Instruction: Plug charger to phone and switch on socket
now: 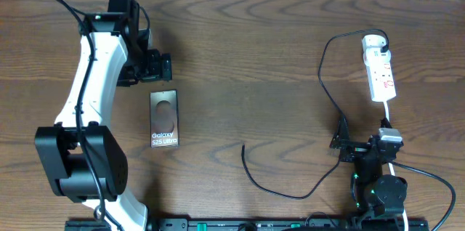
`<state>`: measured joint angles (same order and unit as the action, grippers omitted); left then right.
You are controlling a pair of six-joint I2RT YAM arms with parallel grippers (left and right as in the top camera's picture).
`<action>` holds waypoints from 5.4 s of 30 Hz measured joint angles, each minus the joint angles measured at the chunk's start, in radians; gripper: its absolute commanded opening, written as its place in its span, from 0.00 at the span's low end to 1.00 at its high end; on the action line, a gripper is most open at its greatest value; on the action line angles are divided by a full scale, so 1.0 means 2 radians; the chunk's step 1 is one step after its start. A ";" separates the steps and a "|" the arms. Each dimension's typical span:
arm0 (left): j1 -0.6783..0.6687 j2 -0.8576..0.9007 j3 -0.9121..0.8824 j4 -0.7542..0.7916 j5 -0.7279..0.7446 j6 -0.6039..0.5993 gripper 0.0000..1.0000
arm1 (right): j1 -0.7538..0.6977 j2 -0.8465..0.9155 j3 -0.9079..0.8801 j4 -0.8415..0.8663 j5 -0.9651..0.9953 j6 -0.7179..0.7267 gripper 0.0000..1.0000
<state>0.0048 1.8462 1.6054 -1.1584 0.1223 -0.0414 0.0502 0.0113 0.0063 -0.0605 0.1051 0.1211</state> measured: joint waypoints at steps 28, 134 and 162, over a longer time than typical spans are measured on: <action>-0.028 -0.115 -0.261 0.186 0.001 -0.015 0.98 | 0.000 0.000 0.000 0.000 0.000 0.000 0.99; -0.057 -0.028 -0.300 0.269 -0.035 -0.014 0.98 | 0.000 0.000 0.000 0.000 0.000 0.000 0.99; -0.059 -0.031 -0.305 0.267 -0.037 -0.008 0.98 | 0.000 0.000 0.000 0.000 0.000 0.000 0.99</action>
<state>-0.1123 1.7840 0.9962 -0.6235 0.0483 -0.0582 0.0502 0.0113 0.0063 -0.0605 0.1047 0.1211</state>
